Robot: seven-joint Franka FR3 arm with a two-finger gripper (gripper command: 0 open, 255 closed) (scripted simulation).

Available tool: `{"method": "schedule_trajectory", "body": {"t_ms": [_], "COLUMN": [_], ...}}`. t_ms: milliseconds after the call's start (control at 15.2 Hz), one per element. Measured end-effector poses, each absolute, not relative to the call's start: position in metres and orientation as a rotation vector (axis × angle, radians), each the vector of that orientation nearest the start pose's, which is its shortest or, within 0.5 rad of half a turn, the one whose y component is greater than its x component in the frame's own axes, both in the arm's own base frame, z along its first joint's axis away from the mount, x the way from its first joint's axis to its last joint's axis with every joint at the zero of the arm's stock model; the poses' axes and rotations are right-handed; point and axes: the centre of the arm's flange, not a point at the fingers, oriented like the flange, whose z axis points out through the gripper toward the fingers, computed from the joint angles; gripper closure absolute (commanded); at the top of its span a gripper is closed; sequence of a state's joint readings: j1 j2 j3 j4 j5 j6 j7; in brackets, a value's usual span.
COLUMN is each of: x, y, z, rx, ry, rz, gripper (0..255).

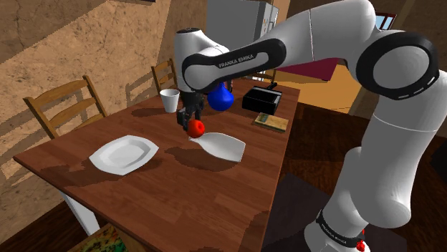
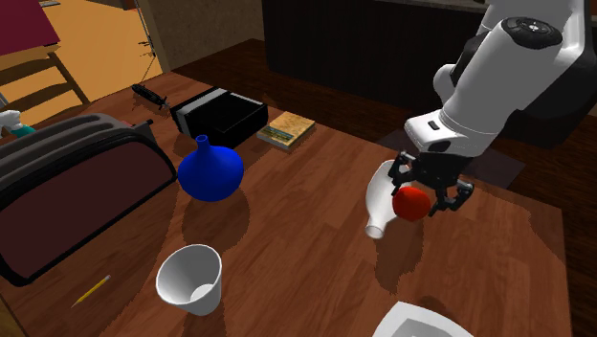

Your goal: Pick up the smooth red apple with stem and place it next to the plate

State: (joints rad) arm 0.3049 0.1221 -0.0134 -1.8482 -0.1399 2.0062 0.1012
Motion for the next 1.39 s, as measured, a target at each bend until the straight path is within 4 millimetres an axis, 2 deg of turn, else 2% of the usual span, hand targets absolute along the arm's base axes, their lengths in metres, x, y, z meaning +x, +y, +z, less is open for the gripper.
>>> {"method": "schedule_trajectory", "body": {"t_ms": [660, 1056, 1254, 1386], "x": [0.575, 0.577, 0.576, 0.575], "y": [0.164, 0.168, 0.166, 0.165], "z": [0.408, 0.386, 0.363, 0.355], "rx": [-3.235, -3.229, -3.232, -3.235], "ry": [-0.402, -0.409, -0.405, -0.402], "rz": [-0.101, -0.129, -0.114, -0.102], "gripper": [255, 255, 255, 255]}}
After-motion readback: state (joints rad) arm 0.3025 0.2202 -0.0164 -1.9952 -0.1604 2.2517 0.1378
